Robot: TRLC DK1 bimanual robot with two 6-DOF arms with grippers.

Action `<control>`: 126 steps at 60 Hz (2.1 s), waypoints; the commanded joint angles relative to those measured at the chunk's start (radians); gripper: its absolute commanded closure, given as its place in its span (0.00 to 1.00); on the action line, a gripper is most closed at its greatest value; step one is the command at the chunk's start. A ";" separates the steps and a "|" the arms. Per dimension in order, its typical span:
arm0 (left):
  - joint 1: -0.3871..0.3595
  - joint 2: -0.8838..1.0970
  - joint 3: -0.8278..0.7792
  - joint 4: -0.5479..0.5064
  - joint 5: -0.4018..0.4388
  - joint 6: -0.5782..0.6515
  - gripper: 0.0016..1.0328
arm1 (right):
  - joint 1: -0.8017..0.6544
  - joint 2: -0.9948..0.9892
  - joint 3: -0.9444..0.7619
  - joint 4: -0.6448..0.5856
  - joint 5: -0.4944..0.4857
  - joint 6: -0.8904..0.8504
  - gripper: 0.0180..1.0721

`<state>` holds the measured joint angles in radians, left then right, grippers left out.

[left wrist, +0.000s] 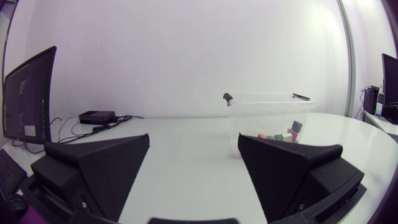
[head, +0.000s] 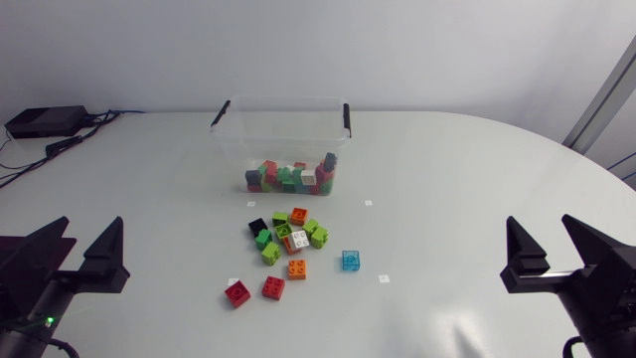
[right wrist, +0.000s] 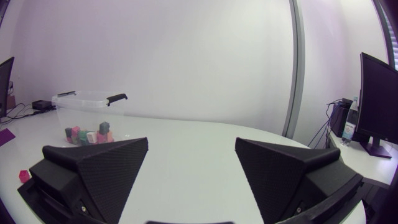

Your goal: Place the duplo bricks in the container

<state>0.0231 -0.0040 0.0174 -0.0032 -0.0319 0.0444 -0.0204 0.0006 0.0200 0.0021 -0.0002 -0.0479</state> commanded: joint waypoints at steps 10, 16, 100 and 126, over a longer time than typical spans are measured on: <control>-0.006 -0.010 -0.016 -0.001 -0.003 -0.018 0.04 | 0.008 -0.007 -0.022 -0.008 -0.004 0.019 0.04; -0.006 -0.010 -0.016 -0.001 -0.003 -0.018 0.04 | 0.010 -0.007 -0.022 -0.008 -0.004 0.019 0.04; -0.210 0.710 0.490 -0.185 -0.010 0.043 0.07 | 0.128 0.544 0.285 0.039 0.039 0.079 0.04; -0.298 1.156 0.708 -0.446 -0.005 0.249 0.07 | 0.174 0.860 0.494 -0.235 0.048 0.095 0.04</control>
<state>-0.2520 1.0714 0.6647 -0.4080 -0.0353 0.1837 0.1444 0.7990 0.4553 -0.1879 0.0414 0.0269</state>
